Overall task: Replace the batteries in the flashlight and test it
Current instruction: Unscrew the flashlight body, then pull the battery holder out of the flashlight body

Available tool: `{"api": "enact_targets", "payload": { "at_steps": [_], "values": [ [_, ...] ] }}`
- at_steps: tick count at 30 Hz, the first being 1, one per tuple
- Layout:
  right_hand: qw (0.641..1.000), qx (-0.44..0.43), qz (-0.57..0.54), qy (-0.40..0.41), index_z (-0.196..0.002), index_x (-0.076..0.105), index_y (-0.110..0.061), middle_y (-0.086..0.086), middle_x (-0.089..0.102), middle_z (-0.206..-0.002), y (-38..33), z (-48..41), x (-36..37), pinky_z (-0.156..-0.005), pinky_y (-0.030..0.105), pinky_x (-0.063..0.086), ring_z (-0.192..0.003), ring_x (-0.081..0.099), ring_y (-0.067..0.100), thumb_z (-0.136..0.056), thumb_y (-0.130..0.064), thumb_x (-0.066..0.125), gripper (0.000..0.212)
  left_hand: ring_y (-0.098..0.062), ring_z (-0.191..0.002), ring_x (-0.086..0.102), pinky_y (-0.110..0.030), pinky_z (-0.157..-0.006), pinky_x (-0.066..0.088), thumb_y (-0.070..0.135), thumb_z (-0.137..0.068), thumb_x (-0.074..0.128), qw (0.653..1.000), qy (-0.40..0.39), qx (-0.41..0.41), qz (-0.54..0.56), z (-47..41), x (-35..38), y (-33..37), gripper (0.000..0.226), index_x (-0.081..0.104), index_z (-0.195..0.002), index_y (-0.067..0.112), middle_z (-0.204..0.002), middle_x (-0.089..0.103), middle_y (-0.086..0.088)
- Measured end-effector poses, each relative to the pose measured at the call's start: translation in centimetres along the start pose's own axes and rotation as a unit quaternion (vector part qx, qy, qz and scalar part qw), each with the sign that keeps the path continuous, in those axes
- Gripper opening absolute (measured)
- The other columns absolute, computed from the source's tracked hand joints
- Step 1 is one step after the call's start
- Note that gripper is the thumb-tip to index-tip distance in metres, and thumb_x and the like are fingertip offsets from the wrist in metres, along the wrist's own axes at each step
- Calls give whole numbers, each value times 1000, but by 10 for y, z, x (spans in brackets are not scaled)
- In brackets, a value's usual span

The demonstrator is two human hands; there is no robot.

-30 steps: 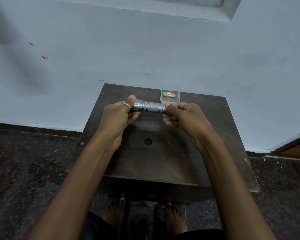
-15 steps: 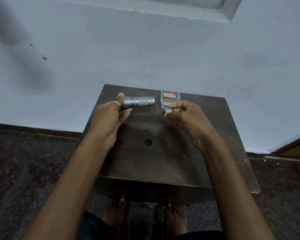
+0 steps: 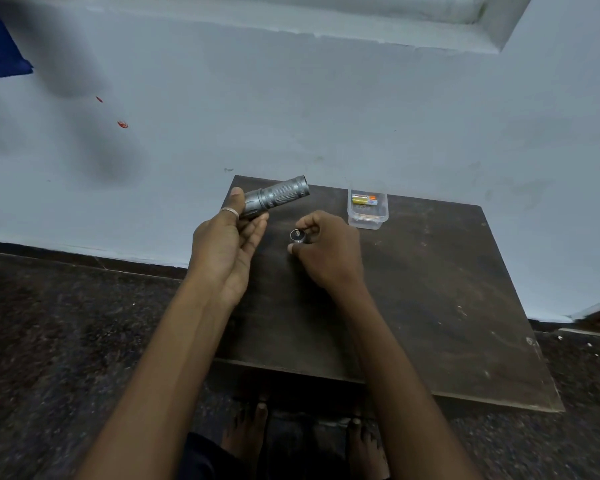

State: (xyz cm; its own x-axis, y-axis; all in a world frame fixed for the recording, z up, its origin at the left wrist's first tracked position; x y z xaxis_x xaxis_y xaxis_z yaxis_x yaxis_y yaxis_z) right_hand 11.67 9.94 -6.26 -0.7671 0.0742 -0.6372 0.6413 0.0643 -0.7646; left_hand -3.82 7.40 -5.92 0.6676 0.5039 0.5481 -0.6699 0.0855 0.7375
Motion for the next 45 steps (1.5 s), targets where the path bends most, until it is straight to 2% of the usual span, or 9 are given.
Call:
{"api": "enact_targets", "payload": {
  "at_steps": [8, 13, 16, 18, 23, 27, 34, 42, 45],
  "values": [
    [999, -17, 21, 21, -94, 71, -18, -3, 72, -93, -11, 1, 18, -82, 35, 55, -87, 66, 15, -76, -15, 81, 21, -16, -85, 72, -22, -71, 59, 24, -94, 66, 1000, -1, -3, 2, -1, -3, 1, 14, 68, -97, 11, -98, 70, -8],
    [1000, 4, 14, -13, -114, 69, -15, -1, 72, -107, -9, -2, 9, -85, 25, 50, -96, 66, 14, -79, -20, 81, 38, -16, -86, 72, -22, -73, 59, 24, -94, 65, 1000, -5, -1, -7, 1, -3, 1, 16, 68, -100, 10, -98, 70, -7],
    [1000, 26, 7, 16, -97, 72, -14, -2, 73, -94, -6, -6, -11, -79, 25, 47, -89, 64, 14, -87, -20, 70, 12, -14, -83, 72, -22, -76, 59, 24, -95, 64, 999, -9, 13, -32, 4, 1, 1, 17, 69, -97, 8, -94, 70, -6],
    [995, 58, -74, 43, -85, 71, -12, -2, 71, -80, 2, -6, -25, -78, 32, 53, -80, 64, 17, -92, -23, 61, 17, -11, -77, 70, -22, -78, 58, 24, -95, 64, 997, -15, 31, -64, 7, 5, 1, 17, 69, -89, 10, -83, 70, -2],
    [884, 172, -434, -33, -85, 67, -14, -4, 69, -65, 8, 5, -40, -64, 23, 56, -68, 68, 11, -103, -38, 50, 34, -7, -73, 64, -24, -82, 57, 25, -97, 62, 988, -43, 73, -130, 15, 22, -6, 16, 70, -89, 14, -73, 68, 5],
    [862, 173, -474, -45, -90, 69, -9, 2, 69, -75, 16, 6, -47, -69, 19, 58, -74, 66, 12, -100, -25, 60, 21, -6, -74, 64, -26, -80, 57, 30, -96, 63, 973, -50, 129, -186, 16, 30, -7, 18, 72, -100, 14, -83, 69, 4],
    [745, 208, -630, -66, -85, 66, 1, 10, 63, -83, 24, 8, -52, -68, 20, 60, -86, 65, 21, -95, 1, 60, 12, -6, -93, 69, -24, -79, 57, 26, -95, 65, 945, -81, 250, -195, 30, 51, 0, 32, 65, -123, 11, -97, 71, 6],
    [744, 196, -636, -55, -90, 69, 1, 10, 71, -88, 27, 7, -60, -69, 16, 59, -79, 75, 21, -94, 0, 62, 8, 1, -80, 68, -35, -75, 58, 29, -96, 63, 932, -102, 250, -241, 33, 51, 2, 31, 63, -126, 22, -100, 69, 10],
    [756, 185, -627, -41, -94, 71, 2, 10, 72, -90, 29, 6, -65, -72, 15, 59, -83, 73, 19, -91, -3, 67, 7, 3, -78, 66, -28, -75, 59, 22, -94, 66, 918, -125, 239, -290, 32, 49, 3, 32, 64, -126, 20, -97, 66, 13]
  ]
}}
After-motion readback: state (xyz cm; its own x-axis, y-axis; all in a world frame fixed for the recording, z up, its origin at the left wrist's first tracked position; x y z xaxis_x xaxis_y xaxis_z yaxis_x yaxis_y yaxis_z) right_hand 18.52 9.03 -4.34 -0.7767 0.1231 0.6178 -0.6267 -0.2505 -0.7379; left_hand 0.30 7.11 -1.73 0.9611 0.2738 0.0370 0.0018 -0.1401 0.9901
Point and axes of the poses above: each hand's wrist, its own z-axis away from the middle knuckle, its own x-axis out of the palm, y = z × x, the point moved 6 cm from there along -z, towards the middle knuckle
